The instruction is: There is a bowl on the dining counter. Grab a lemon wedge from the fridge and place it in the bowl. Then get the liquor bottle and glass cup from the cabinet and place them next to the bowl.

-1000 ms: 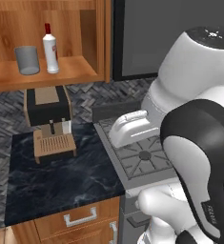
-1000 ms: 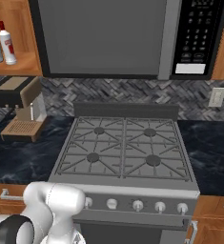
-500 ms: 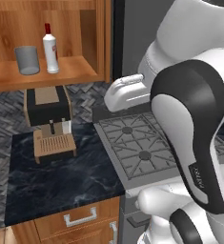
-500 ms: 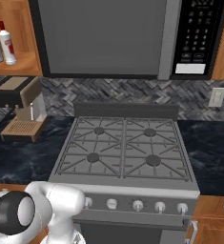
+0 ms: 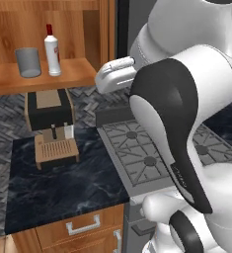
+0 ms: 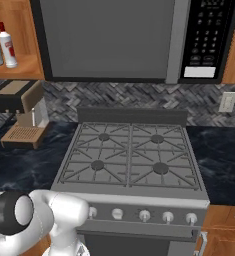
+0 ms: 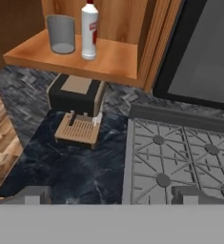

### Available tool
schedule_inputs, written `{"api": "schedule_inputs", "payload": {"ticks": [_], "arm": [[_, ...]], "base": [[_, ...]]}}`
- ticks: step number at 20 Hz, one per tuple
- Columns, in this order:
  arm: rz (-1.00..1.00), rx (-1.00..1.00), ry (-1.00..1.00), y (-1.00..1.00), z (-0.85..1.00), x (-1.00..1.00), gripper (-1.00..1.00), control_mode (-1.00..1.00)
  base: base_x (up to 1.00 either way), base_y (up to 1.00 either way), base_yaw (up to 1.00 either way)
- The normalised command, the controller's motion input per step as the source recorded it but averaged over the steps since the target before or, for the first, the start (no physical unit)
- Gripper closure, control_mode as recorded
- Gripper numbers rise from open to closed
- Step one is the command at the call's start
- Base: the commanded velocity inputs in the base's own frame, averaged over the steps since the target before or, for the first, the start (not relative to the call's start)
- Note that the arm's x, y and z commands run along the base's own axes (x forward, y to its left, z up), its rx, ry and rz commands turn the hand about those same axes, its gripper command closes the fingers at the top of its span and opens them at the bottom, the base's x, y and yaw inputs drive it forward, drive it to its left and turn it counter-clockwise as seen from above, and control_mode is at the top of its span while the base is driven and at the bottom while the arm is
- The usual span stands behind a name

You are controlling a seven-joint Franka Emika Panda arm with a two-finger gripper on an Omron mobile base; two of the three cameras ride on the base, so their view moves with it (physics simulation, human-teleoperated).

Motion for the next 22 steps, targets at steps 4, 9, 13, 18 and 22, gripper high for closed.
{"api": "schedule_inputs", "payload": {"ticks": [4, 9, 13, 18, 22], "arm": [[0.0, 0.02, -0.19, 0.07, 0.06, 0.34, -1.0, -1.0], [0.0, 0.02, -0.11, 0.12, 0.13, 0.47, -1.0, -1.0], [0.0, 0.03, -0.03, 0.2, 0.13, 0.54, -1.0, -1.0], [0.01, 0.04, 0.0, 0.34, 0.05, 0.43, -1.0, -1.0], [0.02, 0.04, 0.0, 0.4, 0.0, 0.44, -1.0, -1.0]], "base": [[0.0, 0.0, 0.0], [0.0, 0.0, 0.0], [0.0, 0.0, 0.0], [0.0, 0.0, 0.0], [0.0, 0.0, 0.0]]}}
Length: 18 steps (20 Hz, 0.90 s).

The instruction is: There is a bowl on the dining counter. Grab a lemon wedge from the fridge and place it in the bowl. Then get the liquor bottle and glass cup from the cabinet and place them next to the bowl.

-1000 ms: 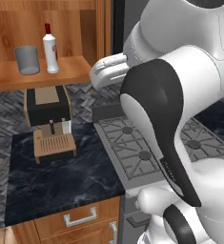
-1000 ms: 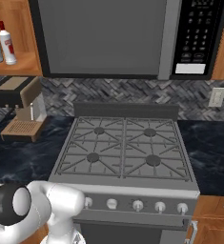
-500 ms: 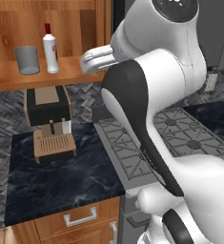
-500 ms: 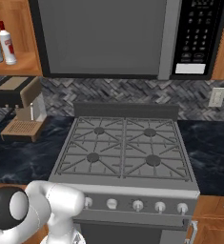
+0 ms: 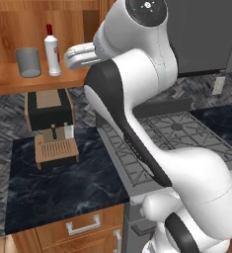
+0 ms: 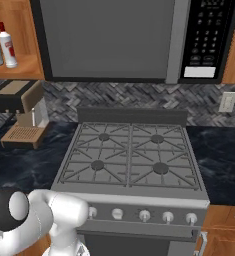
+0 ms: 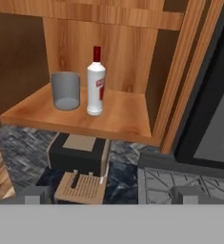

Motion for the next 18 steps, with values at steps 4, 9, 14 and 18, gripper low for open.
{"api": "schedule_inputs", "payload": {"ticks": [4, 9, 14, 18], "arm": [[0.01, 0.05, 0.0, 0.26, 0.0, 0.45, -1.0, -1.0], [0.0, 0.03, 0.0, 0.08, 0.01, 0.43, -1.0, -1.0], [0.0, 0.0, 0.0, 0.0, 0.0, 0.39, -1.0, -1.0], [0.01, 0.0, 0.0, 0.03, 0.0, 0.36, -1.0, -1.0]], "base": [[0.0, 0.0, 0.0], [0.0, 0.0, 0.0], [0.0, 0.0, 0.0], [0.0, 0.0, 0.0]]}}
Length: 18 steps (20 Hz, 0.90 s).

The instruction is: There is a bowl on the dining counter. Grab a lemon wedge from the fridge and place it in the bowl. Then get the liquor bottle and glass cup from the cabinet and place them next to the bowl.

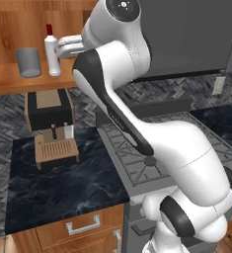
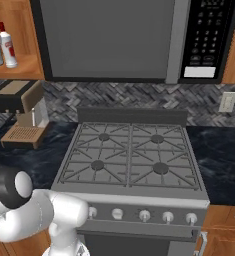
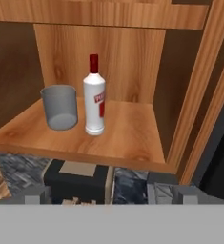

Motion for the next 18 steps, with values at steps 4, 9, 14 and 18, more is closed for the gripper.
{"api": "schedule_inputs", "payload": {"ticks": [4, 9, 14, 18], "arm": [[0.04, 0.0, 0.0, 0.14, 0.0, 0.36, -1.0, -1.0], [0.06, 0.0, 0.0, 0.18, 0.0, 0.36, -1.0, -1.0], [0.07, 0.0, 0.0, 0.14, 0.0, 0.34, -1.0, -1.0], [0.05, 0.0, 0.0, 0.09, 0.0, 0.28, -1.0, -1.0]], "base": [[0.0, 0.0, 0.0], [0.0, 0.0, 0.0], [0.0, 0.0, 0.0], [0.0, 0.0, 0.0]]}}
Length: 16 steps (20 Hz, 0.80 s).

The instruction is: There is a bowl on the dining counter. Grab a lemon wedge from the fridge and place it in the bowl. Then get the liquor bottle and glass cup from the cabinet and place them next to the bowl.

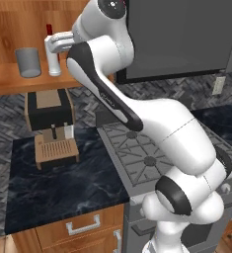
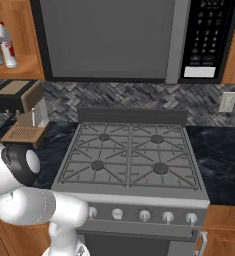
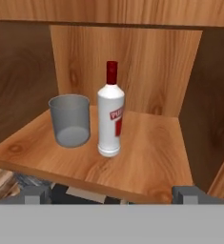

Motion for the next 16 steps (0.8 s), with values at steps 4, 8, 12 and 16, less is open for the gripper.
{"api": "schedule_inputs", "payload": {"ticks": [4, 8, 12, 16], "arm": [[0.04, 0.0, 0.0, 0.08, 0.0, 0.23, -1.0, -1.0], [0.03, 0.0, 0.0, 0.08, 0.0, 0.17, -1.0, -1.0], [0.01, 0.0, 0.0, 0.06, 0.0, 0.2, -1.0, -1.0], [0.0, 0.0, 0.0, 0.07, 0.0, 0.29, -1.0, -1.0]], "base": [[0.0, 0.0, 0.0], [0.0, 0.0, 0.0], [0.0, 0.0, 0.0], [0.0, 0.0, 0.0]]}}
